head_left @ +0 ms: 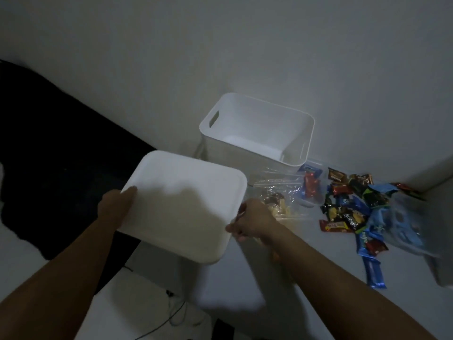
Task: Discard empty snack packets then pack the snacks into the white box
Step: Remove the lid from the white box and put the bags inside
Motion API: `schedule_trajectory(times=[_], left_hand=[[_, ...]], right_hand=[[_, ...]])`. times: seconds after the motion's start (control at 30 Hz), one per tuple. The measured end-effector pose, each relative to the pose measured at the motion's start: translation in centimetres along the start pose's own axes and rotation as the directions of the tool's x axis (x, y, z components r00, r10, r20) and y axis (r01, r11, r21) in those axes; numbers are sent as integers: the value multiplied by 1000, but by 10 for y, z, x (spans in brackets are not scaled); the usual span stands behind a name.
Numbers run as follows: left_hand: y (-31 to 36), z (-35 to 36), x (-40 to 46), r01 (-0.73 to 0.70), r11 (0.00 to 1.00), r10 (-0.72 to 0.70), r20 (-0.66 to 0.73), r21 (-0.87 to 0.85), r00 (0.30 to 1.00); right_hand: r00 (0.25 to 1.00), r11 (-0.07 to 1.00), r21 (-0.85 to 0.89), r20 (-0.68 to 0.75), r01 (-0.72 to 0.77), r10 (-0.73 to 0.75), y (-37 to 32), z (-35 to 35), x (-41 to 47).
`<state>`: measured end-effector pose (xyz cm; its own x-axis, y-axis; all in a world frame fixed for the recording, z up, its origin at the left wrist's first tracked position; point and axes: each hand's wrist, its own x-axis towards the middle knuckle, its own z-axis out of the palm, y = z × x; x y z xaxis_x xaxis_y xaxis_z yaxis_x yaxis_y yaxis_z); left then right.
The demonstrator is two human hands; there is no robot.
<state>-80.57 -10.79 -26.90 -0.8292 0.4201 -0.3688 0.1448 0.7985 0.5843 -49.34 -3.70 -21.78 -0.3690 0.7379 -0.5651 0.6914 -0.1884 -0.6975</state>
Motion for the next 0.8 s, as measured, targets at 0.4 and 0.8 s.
schedule_trajectory(times=[0.4, 0.8], left_hand=[[-79, 36, -1, 23, 997, -46, 359, 68, 932], [-33, 57, -19, -324, 892, 252, 247, 316, 936]], right_hand=[[967, 920, -302, -19, -249, 255, 62, 56, 13], [992, 900, -424, 33, -100, 126, 24, 5, -1]])
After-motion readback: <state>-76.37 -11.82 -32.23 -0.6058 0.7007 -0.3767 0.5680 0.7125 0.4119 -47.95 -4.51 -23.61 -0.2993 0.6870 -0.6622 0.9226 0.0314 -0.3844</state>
